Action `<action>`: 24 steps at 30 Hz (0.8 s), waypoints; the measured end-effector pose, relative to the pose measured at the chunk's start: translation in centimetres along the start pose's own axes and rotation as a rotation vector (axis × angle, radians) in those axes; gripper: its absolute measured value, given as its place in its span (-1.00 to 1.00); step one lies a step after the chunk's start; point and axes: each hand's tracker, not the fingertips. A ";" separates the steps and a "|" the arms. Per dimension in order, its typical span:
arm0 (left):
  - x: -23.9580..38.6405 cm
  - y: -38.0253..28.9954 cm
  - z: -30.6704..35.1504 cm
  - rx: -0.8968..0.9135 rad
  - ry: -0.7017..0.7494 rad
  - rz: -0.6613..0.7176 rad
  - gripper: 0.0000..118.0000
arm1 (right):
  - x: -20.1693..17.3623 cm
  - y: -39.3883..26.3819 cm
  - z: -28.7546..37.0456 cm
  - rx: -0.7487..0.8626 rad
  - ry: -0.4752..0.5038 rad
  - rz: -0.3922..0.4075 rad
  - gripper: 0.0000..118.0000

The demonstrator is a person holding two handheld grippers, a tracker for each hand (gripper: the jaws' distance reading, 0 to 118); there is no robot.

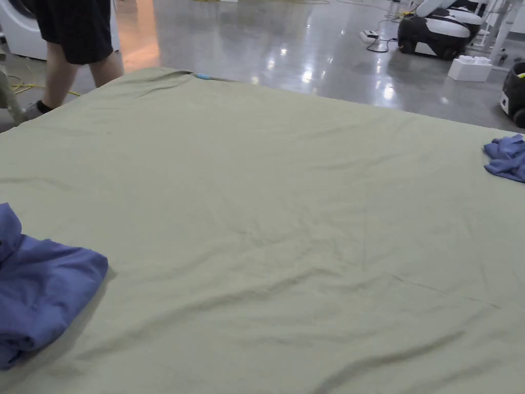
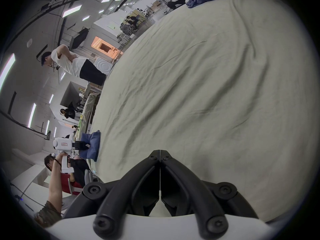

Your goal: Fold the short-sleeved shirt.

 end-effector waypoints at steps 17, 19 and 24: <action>-5.9 -6.1 -1.3 0.254 0.047 0.272 0.52 | -6.3 -0.7 -2.9 -0.119 0.148 0.167 -0.96; -6.3 -7.7 0.4 0.345 0.118 0.327 0.52 | -5.7 -0.7 -2.5 -0.116 0.144 0.166 -0.96; -4.8 -12.7 6.1 0.638 -0.033 0.513 -0.93 | -3.6 -0.8 -1.3 -0.079 0.146 0.121 -0.96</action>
